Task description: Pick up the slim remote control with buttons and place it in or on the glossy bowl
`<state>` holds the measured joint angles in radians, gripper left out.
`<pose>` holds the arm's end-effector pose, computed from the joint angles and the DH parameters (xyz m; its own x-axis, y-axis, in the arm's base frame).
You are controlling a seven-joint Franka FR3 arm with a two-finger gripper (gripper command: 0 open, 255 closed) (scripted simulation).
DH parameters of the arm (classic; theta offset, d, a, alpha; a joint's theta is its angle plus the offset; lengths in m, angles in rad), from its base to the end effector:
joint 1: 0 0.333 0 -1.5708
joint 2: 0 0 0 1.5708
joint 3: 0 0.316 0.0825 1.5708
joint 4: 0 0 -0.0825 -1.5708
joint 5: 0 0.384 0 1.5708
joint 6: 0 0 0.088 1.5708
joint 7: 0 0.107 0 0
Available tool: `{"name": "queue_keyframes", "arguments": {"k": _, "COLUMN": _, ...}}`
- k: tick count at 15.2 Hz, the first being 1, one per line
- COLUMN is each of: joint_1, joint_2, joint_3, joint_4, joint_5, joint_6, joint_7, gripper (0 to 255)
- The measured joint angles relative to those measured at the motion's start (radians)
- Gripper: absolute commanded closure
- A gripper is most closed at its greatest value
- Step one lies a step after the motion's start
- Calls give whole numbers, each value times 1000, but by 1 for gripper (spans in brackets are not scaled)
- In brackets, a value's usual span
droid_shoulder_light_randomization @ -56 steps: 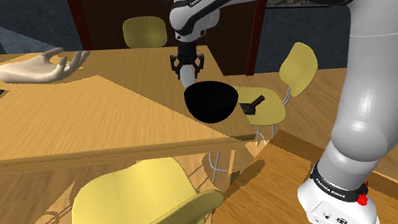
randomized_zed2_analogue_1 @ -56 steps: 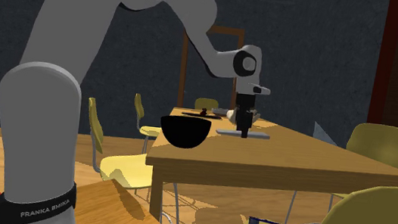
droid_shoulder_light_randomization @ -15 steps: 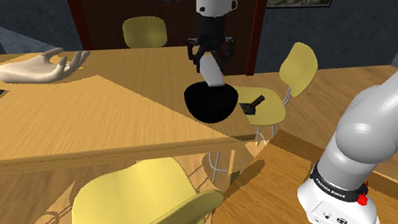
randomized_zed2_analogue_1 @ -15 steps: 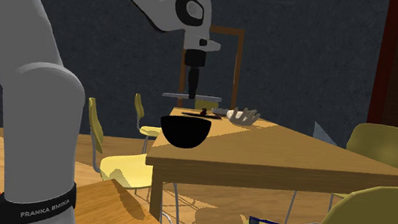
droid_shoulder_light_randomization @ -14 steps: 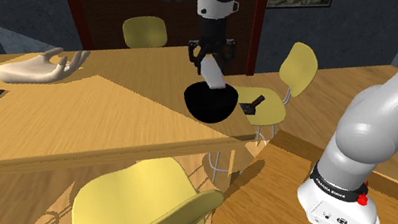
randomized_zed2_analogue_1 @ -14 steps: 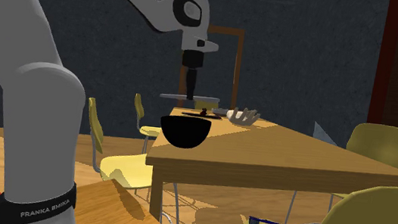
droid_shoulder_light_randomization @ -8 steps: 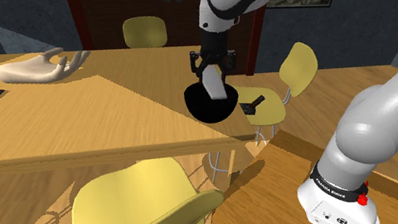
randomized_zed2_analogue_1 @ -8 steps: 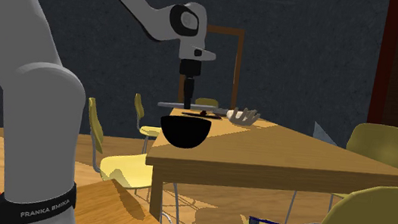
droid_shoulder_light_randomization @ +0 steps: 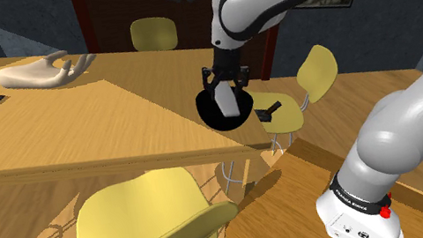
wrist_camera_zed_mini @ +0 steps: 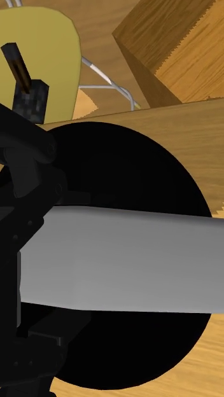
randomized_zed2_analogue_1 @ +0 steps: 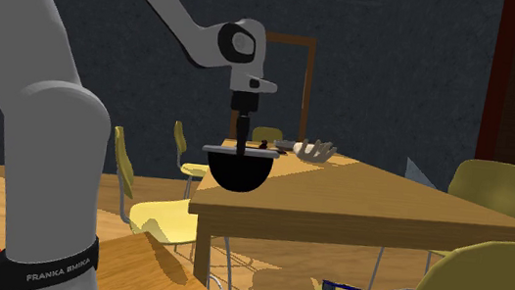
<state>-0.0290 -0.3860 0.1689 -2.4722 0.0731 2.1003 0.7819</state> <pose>0.4176 0.0634 0.4312 0.7709 -0.6370 0.0072 -0.6369 -0.7709 -0.0073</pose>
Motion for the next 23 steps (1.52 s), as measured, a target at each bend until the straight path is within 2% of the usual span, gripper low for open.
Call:
{"name": "queue_keyframes", "arguments": {"k": 5, "joint_1": 0, "joint_2": 1, "joint_3": 0, "joint_4": -3, "joint_5": -1, "joint_6": 7, "joint_7": 0, "gripper": 255}}
{"name": "queue_keyframes", "arguments": {"k": 6, "joint_1": 0, "joint_2": 1, "joint_3": 0, "joint_4": -3, "joint_5": -1, "joint_6": 8, "joint_7": 0, "gripper": 0}}
{"name": "queue_keyframes", "arguments": {"k": 12, "joint_1": 0, "joint_2": 4, "joint_3": 0, "joint_4": -4, "joint_5": 0, "joint_6": 9, "joint_7": 0, "gripper": 0}}
{"name": "queue_keyframes", "arguments": {"k": 17, "joint_1": 0, "joint_2": -38, "joint_3": -8, "joint_4": 80, "joint_5": -1, "joint_6": -115, "joint_7": -2, "gripper": 0}}
{"name": "queue_keyframes", "arguments": {"k": 23, "joint_1": -1, "joint_2": -40, "joint_3": -9, "joint_4": 89, "joint_5": -2, "joint_6": -128, "joint_7": -2, "gripper": 0}}
